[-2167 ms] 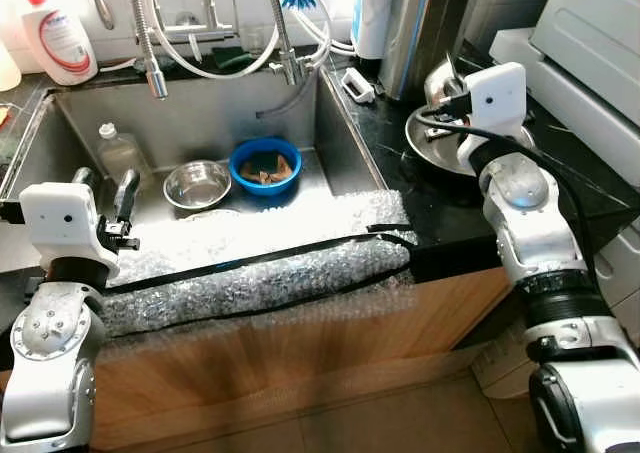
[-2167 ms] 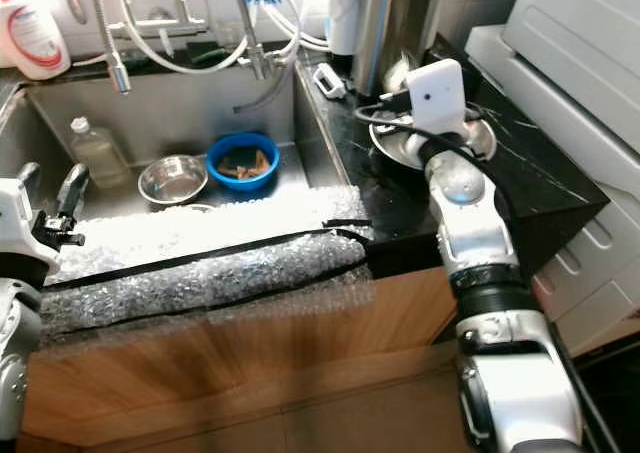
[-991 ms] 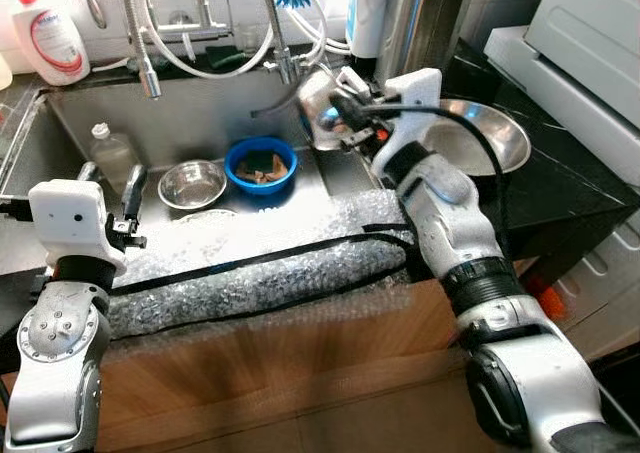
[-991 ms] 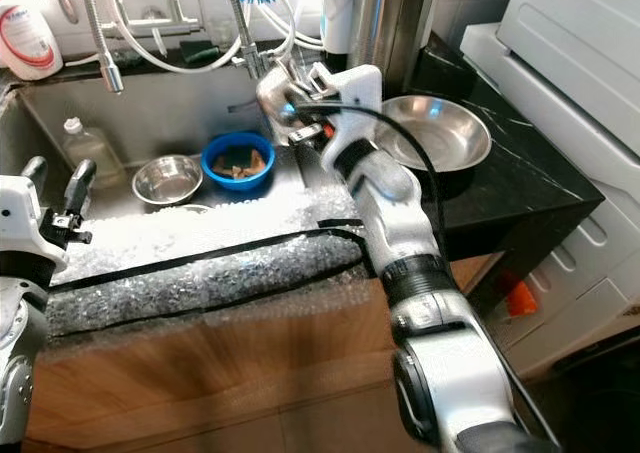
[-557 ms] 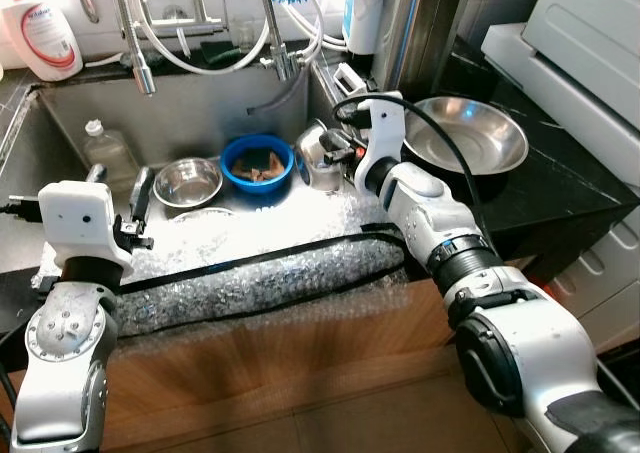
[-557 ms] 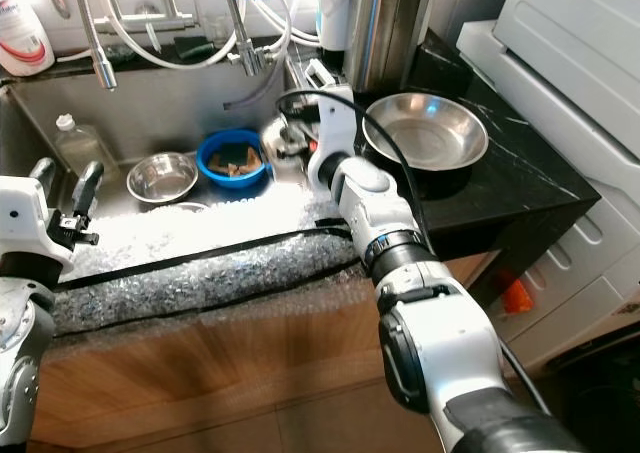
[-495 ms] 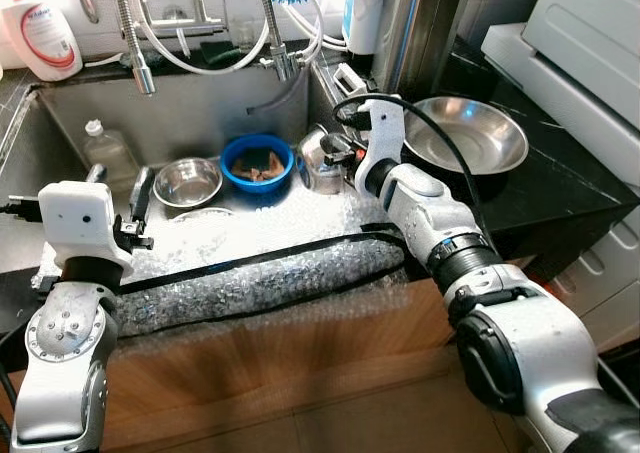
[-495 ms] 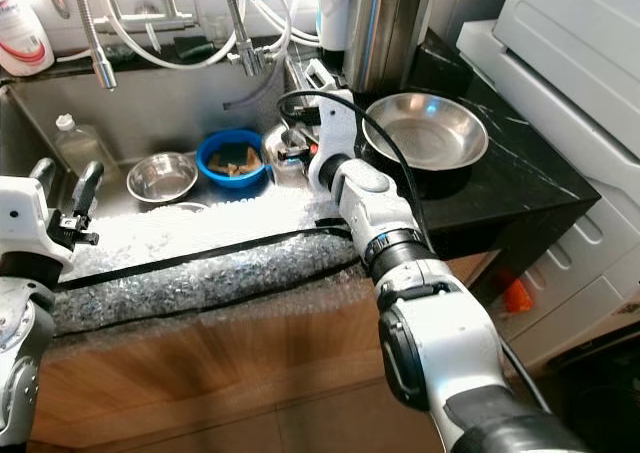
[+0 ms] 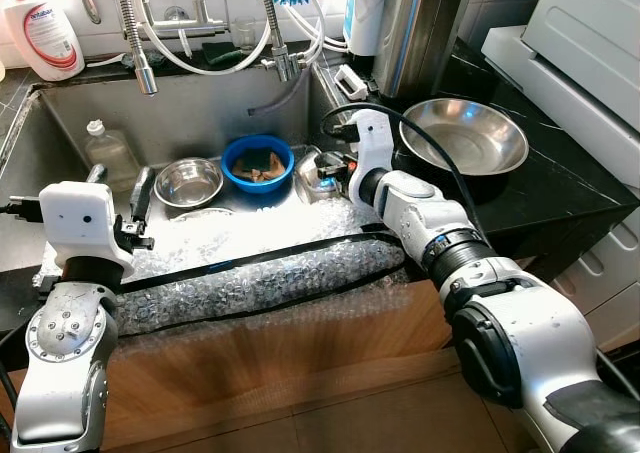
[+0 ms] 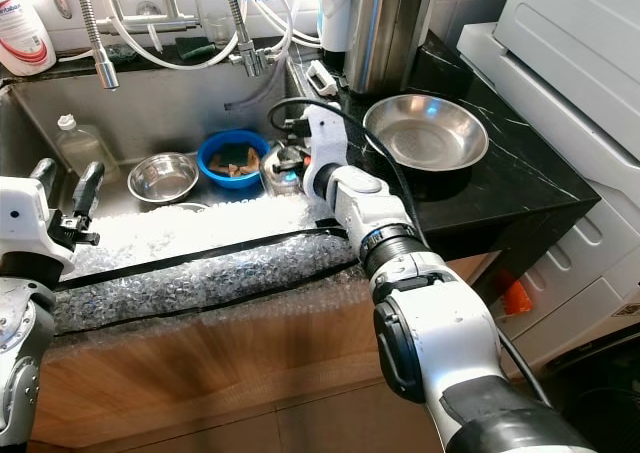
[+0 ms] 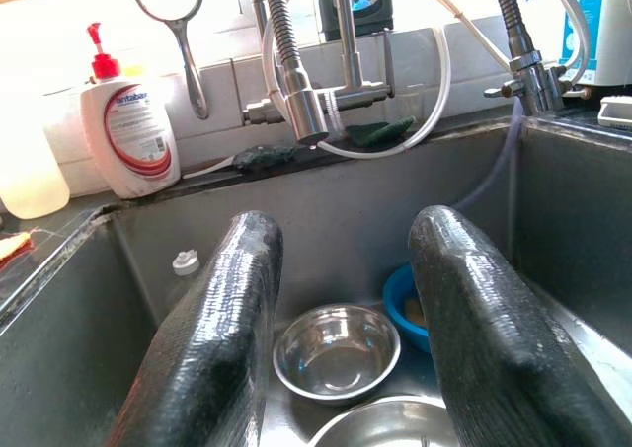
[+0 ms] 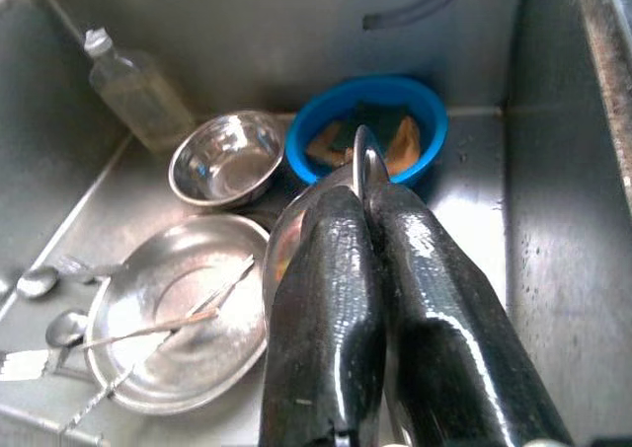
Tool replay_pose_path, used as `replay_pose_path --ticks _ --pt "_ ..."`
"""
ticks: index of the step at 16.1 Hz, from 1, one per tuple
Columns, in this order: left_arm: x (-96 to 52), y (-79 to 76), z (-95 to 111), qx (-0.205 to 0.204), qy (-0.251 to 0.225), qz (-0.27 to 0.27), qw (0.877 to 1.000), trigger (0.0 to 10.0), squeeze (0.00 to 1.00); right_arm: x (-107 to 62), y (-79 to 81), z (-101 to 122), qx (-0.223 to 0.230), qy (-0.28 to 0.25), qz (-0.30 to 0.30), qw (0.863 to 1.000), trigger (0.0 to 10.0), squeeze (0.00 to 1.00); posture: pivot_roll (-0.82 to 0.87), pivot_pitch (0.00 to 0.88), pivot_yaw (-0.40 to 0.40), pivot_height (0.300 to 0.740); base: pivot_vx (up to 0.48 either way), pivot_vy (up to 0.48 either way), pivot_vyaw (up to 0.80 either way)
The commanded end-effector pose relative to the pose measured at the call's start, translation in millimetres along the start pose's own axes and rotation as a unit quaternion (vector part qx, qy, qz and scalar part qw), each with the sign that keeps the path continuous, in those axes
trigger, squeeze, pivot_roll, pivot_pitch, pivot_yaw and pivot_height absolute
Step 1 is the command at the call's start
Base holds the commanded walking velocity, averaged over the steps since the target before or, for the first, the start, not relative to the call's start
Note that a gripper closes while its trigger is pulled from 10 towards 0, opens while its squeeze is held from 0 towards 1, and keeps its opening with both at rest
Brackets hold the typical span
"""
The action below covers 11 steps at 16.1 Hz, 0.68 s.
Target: Kitchen organization
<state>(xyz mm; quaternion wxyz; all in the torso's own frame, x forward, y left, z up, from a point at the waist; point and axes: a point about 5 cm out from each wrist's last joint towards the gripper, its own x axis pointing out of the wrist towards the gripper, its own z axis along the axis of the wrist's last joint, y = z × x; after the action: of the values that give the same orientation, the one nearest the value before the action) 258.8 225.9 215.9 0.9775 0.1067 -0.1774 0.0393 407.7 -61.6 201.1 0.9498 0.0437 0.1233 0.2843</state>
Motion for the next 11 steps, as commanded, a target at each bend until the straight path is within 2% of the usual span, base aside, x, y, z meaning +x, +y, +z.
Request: replay_pose_path --ticks 1,2,3,4,5,6,9,11 --pt "-0.6 0.3 -1 0.005 -0.001 0.003 1.000 10.0 0.00 1.7 4.3 5 -0.011 0.006 0.008 1.000 10.0 0.02 0.08 0.062 -0.047 0.740 0.000 0.000 0.00" --pt "-0.6 0.0 -1 0.005 0.000 0.003 1.000 10.0 0.00 1.7 4.4 5 -0.015 0.006 0.009 1.000 10.0 0.68 0.08 0.062 -0.047 0.740 0.000 0.000 0.00" --pt "-0.8 -0.3 -2 0.005 0.002 0.002 1.000 10.0 0.00 1.8 4.7 6 -0.019 0.006 0.010 1.000 10.0 1.00 0.07 0.062 -0.046 0.740 0.000 0.000 0.00" --pt "-0.6 -0.5 -3 0.004 0.003 0.002 1.000 10.0 0.00 1.8 4.5 7 -0.017 0.004 0.007 1.000 10.0 1.00 0.07 0.066 -0.045 0.740 0.000 0.000 0.00" --pt "-0.4 0.4 -2 0.005 0.003 0.002 1.000 10.0 0.00 1.7 4.2 8 -0.019 0.001 0.006 1.000 10.0 0.91 0.08 0.068 -0.046 0.740 0.000 0.000 0.00" --pt "-0.5 0.9 -3 0.005 0.003 0.003 1.000 10.0 0.00 1.6 4.0 8 -0.021 0.001 0.005 1.000 10.0 0.00 0.08 0.069 -0.046 0.740 0.000 0.000 0.00" --pt "-1.6 -0.8 -4 0.003 0.007 0.002 1.000 10.0 0.00 0.9 1.9 8 -0.027 -0.001 0.000 1.000 10.0 0.00 0.07 0.075 -0.048 0.740 0.000 0.000 0.00" --pt "-1.1 -0.5 -4 0.003 0.006 0.004 1.000 10.0 0.00 -0.6 -0.7 18 -0.029 -0.037 -0.012 0.999 10.0 0.00 0.07 0.081 -0.048 0.740 0.000 0.000 0.00"
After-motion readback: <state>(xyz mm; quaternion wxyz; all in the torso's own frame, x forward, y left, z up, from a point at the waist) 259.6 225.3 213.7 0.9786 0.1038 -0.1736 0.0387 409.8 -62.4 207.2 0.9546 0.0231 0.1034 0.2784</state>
